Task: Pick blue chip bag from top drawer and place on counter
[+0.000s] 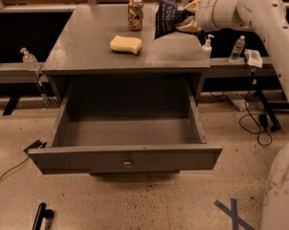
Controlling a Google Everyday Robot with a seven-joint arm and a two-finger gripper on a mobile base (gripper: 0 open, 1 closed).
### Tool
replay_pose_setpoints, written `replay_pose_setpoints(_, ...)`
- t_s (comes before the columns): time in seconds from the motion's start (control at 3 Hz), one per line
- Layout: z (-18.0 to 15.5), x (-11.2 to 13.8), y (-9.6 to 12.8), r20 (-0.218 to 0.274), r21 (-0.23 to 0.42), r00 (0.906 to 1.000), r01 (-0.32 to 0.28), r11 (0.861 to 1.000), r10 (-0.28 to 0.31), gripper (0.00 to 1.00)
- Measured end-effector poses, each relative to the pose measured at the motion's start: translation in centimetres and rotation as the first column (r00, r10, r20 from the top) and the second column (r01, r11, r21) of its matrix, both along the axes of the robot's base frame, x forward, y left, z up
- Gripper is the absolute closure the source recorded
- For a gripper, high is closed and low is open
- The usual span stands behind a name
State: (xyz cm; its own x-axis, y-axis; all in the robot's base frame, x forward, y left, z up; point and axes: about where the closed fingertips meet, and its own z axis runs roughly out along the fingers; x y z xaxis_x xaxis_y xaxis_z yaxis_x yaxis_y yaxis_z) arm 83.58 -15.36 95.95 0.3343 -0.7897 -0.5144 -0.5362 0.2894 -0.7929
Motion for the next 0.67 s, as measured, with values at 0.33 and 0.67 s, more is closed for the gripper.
replay_pose_setpoints(0.33, -3.4, 1.3, 1.1, -0.073, 0.025, 0.9969, -0.027, 0.999, 0.029, 0.26)
replay_pose_setpoints(0.67, -5.6, 1.3, 2.3, -0.146, 0.058, 0.9883, -0.037, 0.998, 0.045, 0.0)
